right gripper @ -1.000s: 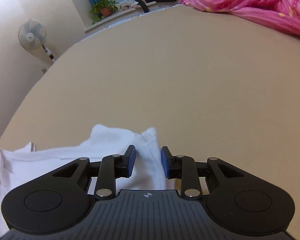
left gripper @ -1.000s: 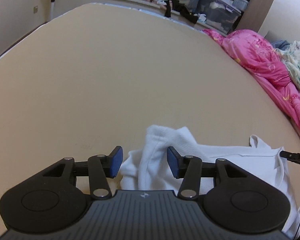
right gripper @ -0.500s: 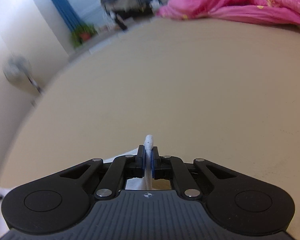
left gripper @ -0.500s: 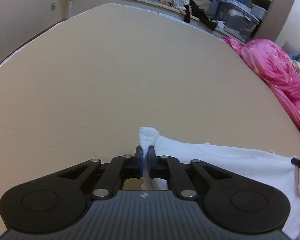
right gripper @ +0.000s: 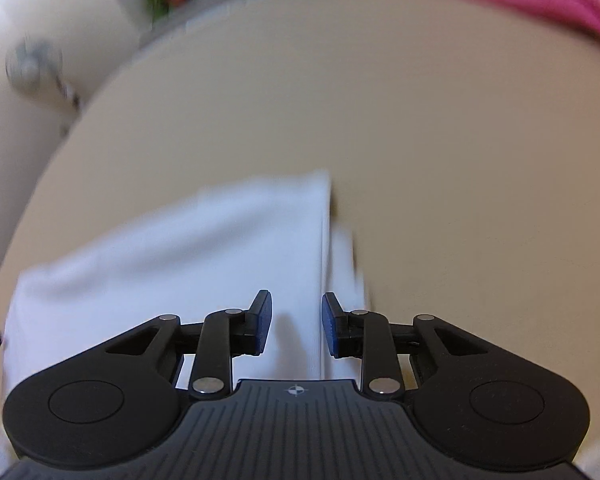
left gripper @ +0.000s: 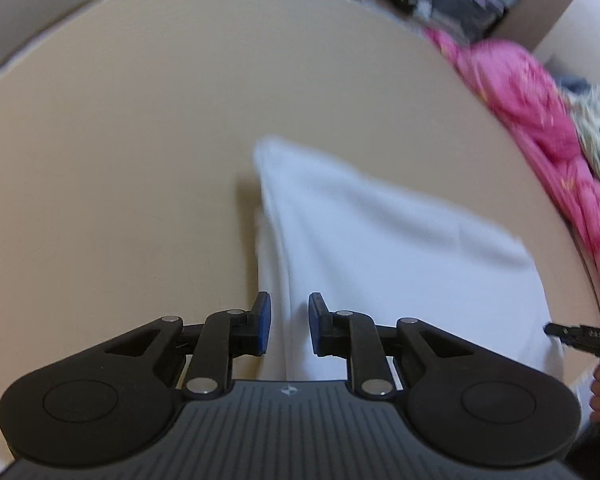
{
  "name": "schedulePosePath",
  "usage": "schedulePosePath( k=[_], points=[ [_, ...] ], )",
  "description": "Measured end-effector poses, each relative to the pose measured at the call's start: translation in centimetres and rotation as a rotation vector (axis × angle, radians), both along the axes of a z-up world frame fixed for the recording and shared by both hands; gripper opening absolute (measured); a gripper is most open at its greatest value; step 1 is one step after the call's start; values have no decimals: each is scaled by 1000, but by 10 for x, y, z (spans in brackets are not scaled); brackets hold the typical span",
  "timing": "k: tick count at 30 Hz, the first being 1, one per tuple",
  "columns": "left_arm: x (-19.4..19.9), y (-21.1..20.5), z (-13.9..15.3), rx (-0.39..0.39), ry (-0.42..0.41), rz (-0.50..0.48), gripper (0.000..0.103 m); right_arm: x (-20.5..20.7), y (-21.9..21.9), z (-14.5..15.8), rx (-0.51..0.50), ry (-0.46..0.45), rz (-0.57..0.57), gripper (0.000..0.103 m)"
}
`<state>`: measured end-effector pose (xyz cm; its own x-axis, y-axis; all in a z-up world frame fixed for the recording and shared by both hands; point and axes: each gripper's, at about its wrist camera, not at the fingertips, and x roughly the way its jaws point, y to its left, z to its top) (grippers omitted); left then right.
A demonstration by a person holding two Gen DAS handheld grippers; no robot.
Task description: Fold small clothes
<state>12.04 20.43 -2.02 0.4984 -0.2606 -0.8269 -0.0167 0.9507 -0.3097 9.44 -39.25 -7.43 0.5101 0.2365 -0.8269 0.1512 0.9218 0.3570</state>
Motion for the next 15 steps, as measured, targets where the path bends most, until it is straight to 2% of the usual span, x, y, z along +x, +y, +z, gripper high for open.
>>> schedulePosePath(
  k=[3, 6, 9, 13, 15],
  points=[
    [-29, 1, -11, -4, 60, -62, 21, -26, 2, 2, -24, 11, 32, 29],
    [-52, -7, -14, 74, 46, -124, 21, -44, 0, 5, -25, 15, 50, 29],
    [-63, -9, -24, 103, 67, -121, 19, -51, -1, 5, -30, 28, 54, 29],
    [-66, -21, -24, 133, 47, -128, 5, -49, 2, 2, -38, 48, 43, 29],
    [-69, -26, -22, 152, 35, -124, 3, -52, 3, 1, -48, 44, 39, 17]
  ],
)
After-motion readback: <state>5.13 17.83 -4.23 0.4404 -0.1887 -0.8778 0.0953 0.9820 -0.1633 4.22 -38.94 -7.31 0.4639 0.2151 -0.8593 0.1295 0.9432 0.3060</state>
